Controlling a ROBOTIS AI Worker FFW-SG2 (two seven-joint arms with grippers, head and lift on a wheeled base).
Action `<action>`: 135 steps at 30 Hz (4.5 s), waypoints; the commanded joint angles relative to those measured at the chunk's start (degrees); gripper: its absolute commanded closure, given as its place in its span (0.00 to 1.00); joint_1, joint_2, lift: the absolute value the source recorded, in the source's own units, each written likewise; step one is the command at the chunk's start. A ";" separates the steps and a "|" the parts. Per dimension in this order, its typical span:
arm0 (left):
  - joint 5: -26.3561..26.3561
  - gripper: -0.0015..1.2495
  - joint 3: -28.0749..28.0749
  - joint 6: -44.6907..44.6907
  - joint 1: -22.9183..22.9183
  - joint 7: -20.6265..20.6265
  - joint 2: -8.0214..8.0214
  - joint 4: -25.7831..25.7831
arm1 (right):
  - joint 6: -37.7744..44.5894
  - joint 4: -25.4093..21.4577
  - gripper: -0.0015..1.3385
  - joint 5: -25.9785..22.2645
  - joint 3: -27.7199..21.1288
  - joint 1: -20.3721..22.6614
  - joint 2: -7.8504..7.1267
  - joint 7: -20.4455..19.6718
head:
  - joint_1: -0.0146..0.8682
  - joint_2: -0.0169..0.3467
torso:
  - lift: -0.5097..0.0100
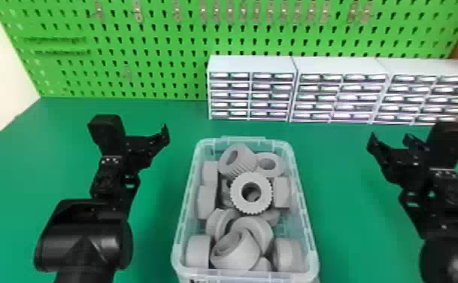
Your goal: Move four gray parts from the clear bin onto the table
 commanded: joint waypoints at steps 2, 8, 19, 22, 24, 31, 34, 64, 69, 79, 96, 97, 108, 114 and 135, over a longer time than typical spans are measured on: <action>0.18 0.08 -0.17 -0.07 0.05 0.07 -0.24 0.30 | 0.00 -0.06 0.39 0.00 0.30 -0.17 -0.20 0.00 | 0.80 0.24 | 0.88; 0.18 0.08 -0.34 0.01 -0.22 0.07 -0.24 0.38 | 0.00 -0.06 0.39 0.00 -0.05 0.01 -0.11 0.00 | 0.80 0.24 | 0.88; 0.18 0.08 -0.69 0.01 0.22 0.07 -0.24 0.65 | 0.00 -0.24 0.39 0.00 0.04 0.54 -0.20 0.00 | 0.80 0.24 | 0.88; 0.18 0.08 -0.69 -0.07 0.14 0.07 -0.24 0.65 | 0.09 -0.24 0.39 0.00 -0.05 0.45 -0.20 0.00 | 0.80 0.24 | 0.88; 0.09 0.08 -0.78 -0.07 0.14 0.07 -0.24 0.65 | 0.09 -0.24 0.39 0.00 -0.05 0.45 -0.11 0.00 | 0.80 0.24 | 0.88; 0.09 0.08 -0.87 -0.07 -0.22 0.16 -0.24 0.82 | 0.00 -0.24 0.39 0.09 0.21 0.36 -0.20 0.00 | 0.80 0.24 | 0.88; 0.09 0.08 -0.96 0.01 -0.30 0.16 -0.24 0.82 | 0.09 -0.24 0.39 0.09 -0.05 0.45 -0.11 0.00 | 0.80 0.24 | 0.88; 0.62 0.08 -2.54 -0.07 -0.30 0.16 -0.24 1.88 | 0.26 -0.68 0.39 -0.09 -0.23 1.68 -0.20 0.00 | 0.80 0.24 | 0.88; 0.88 0.08 -2.28 -0.07 -0.30 0.16 -0.24 1.88 | 0.26 -0.68 0.39 0.00 0.13 1.33 -0.38 0.00 | 0.80 0.24 | 0.88; 0.97 0.08 -2.28 -0.07 0.05 0.16 -0.24 1.88 | 0.53 -0.68 0.39 0.17 0.21 1.24 -0.38 0.00 | 0.80 0.24 | 0.88; 1.05 0.08 -1.57 -0.07 0.05 0.07 -0.24 1.70 | 9.93 -4.02 0.39 -0.88 2.41 -0.26 -0.82 0.00 | 0.80 0.24 | 0.88; 1.05 0.08 -1.49 -0.07 0.14 0.07 -0.24 1.61 | 11.78 -4.63 0.39 -0.88 2.76 -0.87 -1.17 0.00 | 0.80 0.24 | 0.88; 0.79 0.08 -0.61 -0.07 0.75 0.07 -0.24 1.00 | 29.71 -9.03 0.39 -4.92 6.72 -7.20 -3.54 0.00 | 0.80 0.24 | 0.88; 0.62 0.08 -0.52 -0.07 0.66 0.07 -0.24 1.00 | 37.88 -9.91 0.39 -6.86 8.04 -10.27 -3.98 0.09 | 0.80 0.24 | 0.88; 0.70 0.08 -1.75 0.01 0.75 0.16 -0.24 1.00 | 56.34 -10.96 0.39 -14.33 11.82 -18.98 -6.27 0.09 | 0.80 0.24 | 0.88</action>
